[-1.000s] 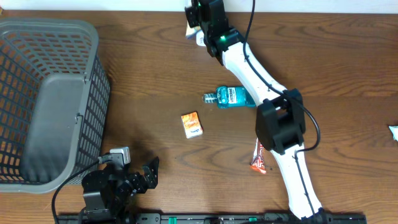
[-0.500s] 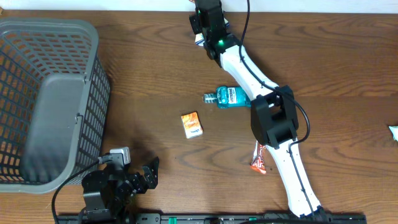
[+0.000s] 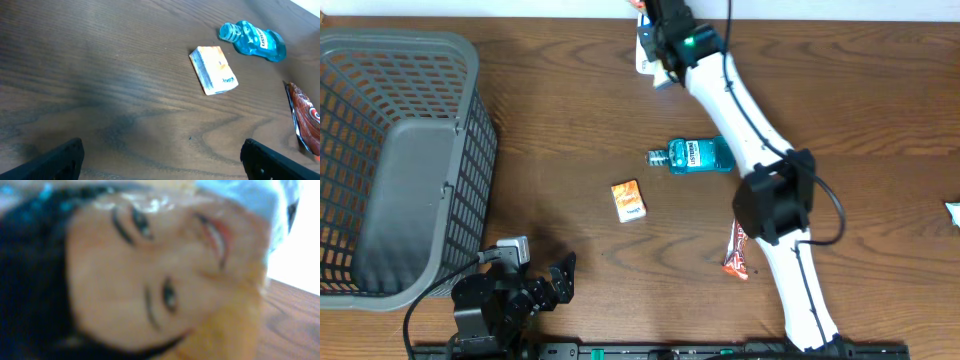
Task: Scan the item barcode
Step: 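Carry the snack bag to the right table edge and release it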
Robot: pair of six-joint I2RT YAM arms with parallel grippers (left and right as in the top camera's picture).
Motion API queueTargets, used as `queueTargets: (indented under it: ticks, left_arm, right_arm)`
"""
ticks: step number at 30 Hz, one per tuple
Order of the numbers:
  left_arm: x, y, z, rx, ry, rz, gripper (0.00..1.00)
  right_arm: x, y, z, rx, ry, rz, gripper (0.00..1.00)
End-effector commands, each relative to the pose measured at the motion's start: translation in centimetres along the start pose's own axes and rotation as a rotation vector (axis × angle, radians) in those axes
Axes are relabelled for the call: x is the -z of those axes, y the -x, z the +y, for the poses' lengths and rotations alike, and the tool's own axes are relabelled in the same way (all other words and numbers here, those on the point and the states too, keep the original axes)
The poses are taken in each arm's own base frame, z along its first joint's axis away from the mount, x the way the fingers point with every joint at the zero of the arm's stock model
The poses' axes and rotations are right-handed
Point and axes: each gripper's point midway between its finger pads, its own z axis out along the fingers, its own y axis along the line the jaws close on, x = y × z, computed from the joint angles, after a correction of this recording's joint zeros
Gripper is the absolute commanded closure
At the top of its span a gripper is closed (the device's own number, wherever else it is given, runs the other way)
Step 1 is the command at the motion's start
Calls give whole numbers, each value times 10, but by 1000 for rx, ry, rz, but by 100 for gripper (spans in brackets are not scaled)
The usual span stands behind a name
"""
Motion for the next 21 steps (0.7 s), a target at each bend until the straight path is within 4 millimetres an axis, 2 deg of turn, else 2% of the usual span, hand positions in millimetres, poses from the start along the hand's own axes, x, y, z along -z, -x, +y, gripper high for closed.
queueTargets:
  ticks: [1,5,10,12,17,21]
  left_arm:
    - [0,-1,-1,13,-8,3,0]
    - [0,-1,-1,13,-8,3,0]
    - [0,-1,-1,13,-8,3,0]
    - [0,-1,-1,13,-8,3,0]
    - [0,-1,-1,13,-8,3,0]
    - [0,-1,-1,13,-8,3,0]
  right_arm:
    - [71,23,-70,-188,-86,-4,99]
    - [82,-25,-118,-275,-193,179,99]
    - [93,-96,-205,-426,-490,373,99]
    - [96,-123,-239,-470,-604,426,99]
    - [96,-180,-305,-530,-752,528,99]
    - [93,-238,-364,-625,-859,577,99]
